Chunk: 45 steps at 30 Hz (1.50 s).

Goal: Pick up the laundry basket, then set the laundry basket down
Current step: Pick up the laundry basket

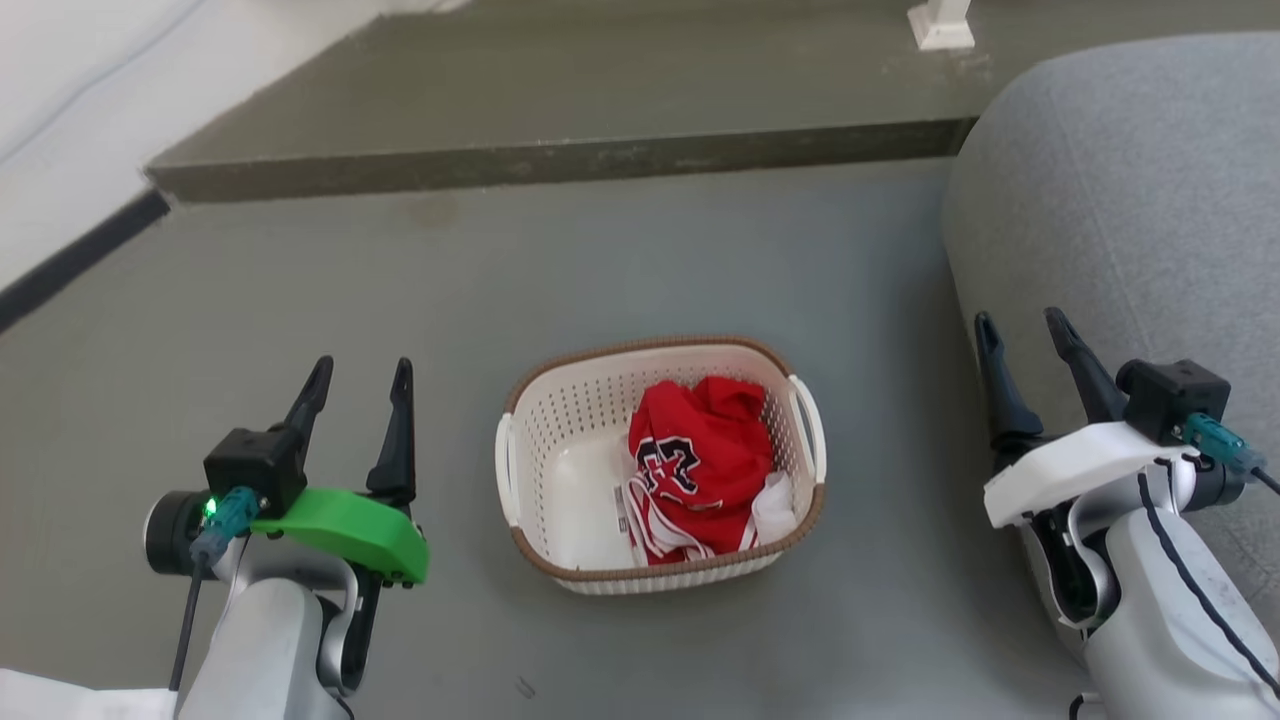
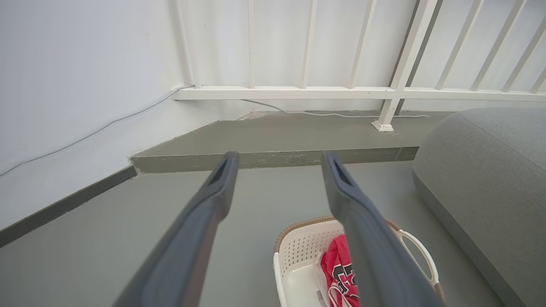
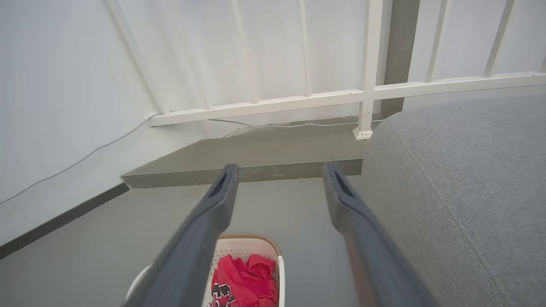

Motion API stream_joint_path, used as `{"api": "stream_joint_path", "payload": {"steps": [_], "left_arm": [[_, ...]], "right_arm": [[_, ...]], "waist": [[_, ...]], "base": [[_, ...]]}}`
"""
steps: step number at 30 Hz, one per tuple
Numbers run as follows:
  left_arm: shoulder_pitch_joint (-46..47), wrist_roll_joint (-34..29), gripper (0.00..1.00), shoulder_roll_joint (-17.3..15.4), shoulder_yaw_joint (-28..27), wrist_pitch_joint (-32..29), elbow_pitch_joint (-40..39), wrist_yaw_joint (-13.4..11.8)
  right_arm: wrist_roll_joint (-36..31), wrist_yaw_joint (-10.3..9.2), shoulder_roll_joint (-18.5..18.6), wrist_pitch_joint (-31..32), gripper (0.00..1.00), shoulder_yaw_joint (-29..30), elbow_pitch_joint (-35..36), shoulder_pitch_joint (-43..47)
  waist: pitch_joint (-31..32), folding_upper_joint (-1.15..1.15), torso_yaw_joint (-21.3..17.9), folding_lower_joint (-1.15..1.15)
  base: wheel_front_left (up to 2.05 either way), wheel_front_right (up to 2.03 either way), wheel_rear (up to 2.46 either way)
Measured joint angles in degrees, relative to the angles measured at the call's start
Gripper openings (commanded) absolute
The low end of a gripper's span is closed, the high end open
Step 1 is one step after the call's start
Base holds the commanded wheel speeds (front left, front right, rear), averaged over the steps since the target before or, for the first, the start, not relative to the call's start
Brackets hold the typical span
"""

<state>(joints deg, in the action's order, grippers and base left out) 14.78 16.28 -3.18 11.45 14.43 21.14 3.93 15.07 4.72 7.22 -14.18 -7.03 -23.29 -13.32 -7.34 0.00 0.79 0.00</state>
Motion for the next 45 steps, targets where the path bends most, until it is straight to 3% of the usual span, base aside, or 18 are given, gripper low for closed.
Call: {"api": "stream_joint_path", "payload": {"steps": [25, 45], "left_arm": [[10.37, -0.01, 1.00, 0.73, 0.01, 0.00, -0.93, 0.01], [23.80, 0.14, 1.00, 1.38, 0.47, 0.24, 4.53, 0.13]], "right_arm": [[-2.04, 0.82, -0.47, -0.26, 1.00, -1.25, -0.33, -10.72], [-2.97, 1.25, -0.82, -0.42, 1.00, -2.24, -4.88, -23.54]], "waist": [[-17.70, 0.00, 0.86, 0.00], [-33.14, 0.00, 1.21, 0.01]], "base": [[0.00, 0.00, 0.00], [0.00, 0.00, 0.00]]}}
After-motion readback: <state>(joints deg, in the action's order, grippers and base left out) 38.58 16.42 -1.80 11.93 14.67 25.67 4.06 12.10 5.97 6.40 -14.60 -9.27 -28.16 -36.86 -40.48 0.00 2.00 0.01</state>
